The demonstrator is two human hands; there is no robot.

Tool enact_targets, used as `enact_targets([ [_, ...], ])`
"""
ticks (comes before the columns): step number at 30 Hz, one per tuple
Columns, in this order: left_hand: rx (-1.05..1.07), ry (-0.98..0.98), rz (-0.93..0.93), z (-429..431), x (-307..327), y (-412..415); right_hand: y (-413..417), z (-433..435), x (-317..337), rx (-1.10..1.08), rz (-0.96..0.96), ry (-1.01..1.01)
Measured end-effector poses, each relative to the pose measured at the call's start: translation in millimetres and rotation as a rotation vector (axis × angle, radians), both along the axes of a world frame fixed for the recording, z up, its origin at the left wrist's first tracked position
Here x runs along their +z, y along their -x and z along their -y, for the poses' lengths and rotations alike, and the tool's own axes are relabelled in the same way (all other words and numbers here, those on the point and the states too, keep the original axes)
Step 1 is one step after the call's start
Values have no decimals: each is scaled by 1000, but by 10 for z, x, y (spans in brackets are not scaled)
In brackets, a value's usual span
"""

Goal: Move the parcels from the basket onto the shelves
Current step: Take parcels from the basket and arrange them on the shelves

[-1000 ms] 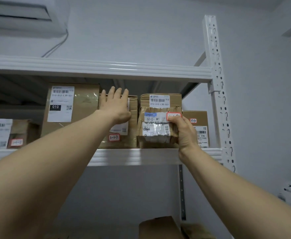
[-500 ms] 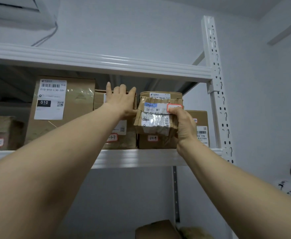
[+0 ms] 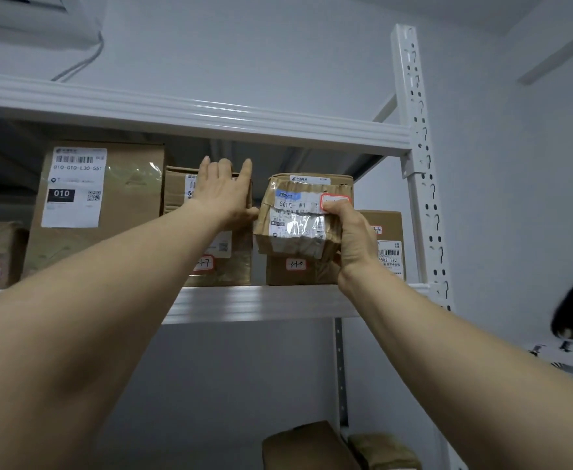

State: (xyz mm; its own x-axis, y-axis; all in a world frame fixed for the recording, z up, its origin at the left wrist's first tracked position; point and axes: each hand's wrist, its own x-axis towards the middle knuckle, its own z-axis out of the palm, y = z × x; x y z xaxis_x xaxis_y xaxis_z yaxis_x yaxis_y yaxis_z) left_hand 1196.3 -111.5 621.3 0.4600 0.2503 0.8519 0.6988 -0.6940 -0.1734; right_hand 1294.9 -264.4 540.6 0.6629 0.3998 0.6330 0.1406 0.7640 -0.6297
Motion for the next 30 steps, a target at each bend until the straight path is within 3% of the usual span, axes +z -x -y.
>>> enact_targets([
  [24, -14, 30, 24, -200, 19, 250, -22, -294, -51, 33, -49, 60],
  [26, -113, 46, 92, -165, 16, 248, -52, -272, -46, 33, -43, 58],
  [30, -532, 8, 281, 173, 84, 320, -72, -259, 24, 29, -26, 28],
])
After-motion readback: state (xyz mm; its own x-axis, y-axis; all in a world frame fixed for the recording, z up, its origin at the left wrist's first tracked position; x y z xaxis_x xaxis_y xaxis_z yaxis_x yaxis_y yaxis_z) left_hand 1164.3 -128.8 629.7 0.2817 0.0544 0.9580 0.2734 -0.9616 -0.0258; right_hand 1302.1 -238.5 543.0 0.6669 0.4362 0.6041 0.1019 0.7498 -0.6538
